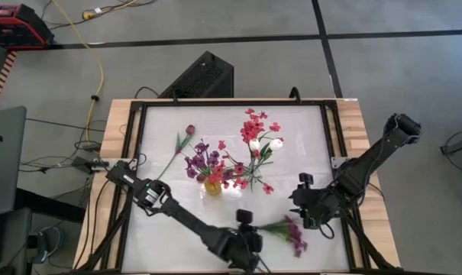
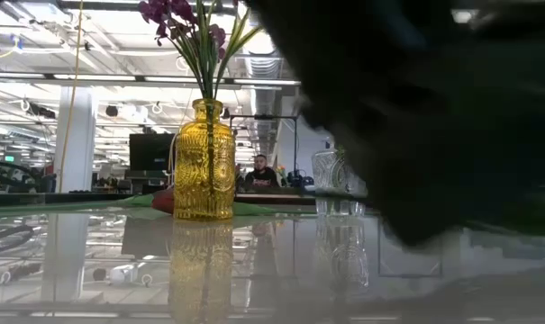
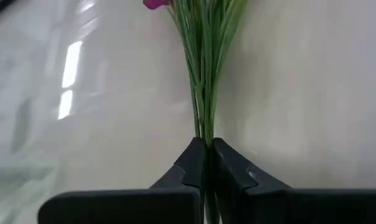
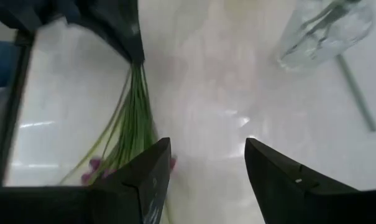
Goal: Sort flowers into vase by color
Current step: Put the violet flowers into the yellow vase
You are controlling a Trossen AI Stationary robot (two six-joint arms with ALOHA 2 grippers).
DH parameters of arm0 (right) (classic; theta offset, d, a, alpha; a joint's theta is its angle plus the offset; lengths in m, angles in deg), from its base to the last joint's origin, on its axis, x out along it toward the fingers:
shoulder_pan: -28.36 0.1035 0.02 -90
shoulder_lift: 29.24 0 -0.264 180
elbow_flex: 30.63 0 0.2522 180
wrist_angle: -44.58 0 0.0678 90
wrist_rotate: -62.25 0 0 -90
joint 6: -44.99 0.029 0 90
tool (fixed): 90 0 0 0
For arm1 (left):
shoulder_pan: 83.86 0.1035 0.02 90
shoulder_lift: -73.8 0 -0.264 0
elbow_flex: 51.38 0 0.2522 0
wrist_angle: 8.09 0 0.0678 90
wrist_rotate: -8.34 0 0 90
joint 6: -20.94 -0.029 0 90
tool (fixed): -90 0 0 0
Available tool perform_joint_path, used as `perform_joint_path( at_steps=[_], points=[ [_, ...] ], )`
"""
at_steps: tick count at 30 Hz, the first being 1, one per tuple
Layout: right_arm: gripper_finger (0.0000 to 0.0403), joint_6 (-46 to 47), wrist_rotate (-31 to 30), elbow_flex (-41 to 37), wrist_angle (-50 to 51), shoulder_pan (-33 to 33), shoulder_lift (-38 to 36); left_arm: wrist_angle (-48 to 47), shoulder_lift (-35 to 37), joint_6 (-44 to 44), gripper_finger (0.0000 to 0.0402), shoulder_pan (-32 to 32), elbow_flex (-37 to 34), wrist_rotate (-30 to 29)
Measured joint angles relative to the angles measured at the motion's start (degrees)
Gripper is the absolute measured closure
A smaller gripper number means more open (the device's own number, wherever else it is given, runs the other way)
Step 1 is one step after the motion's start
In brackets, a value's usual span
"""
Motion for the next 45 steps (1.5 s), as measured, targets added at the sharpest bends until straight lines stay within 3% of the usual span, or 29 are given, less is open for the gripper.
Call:
perform_joint_path(
  at_steps=[3, 9, 13, 17, 24, 28, 45],
  points=[
    [0.0171, -0.01, -3.73, 0.0, 0.06, 1.88, 0.0, -5.17, 0.86, 5.08, 0.04, -1.13, 0.11, -0.16],
    [0.0171, 0.39, -5.97, 0.0, -0.42, 2.92, 0.01, -15.91, 1.07, 14.88, 0.0401, -1.31, 0.17, 10.19],
    [0.0171, 2.0, -5.95, 0.0, -0.51, 2.95, 0.02, -20.33, 2.23, 17.36, 0.0399, -2.02, 0.15, 12.65],
    [0.0171, 1.97, -5.97, 0.0, -0.51, 3.52, 0.08, -23.05, 3.35, 17.33, 0.0373, -2.03, 0.15, 17.38],
    [0.0171, 1.97, -6.08, 0.0, -0.92, 4.24, 0.22, -23.71, 5.68, 15.97, 0.0288, -0.05, 0.29, 23.4],
    [0.0171, 1.47, -6.17, -0.6, -2.66, 4.43, 0.22, -22.52, 6.39, 12.45, 0.0259, 1.44, 0.35, 27.31],
    [0.0171, 1.71, -6.04, -4.48, -6.35, 5.48, 0.39, -11.7, 6.79, 7.39, 0.0255, 4.44, -6.1, 36.57]
  ],
)
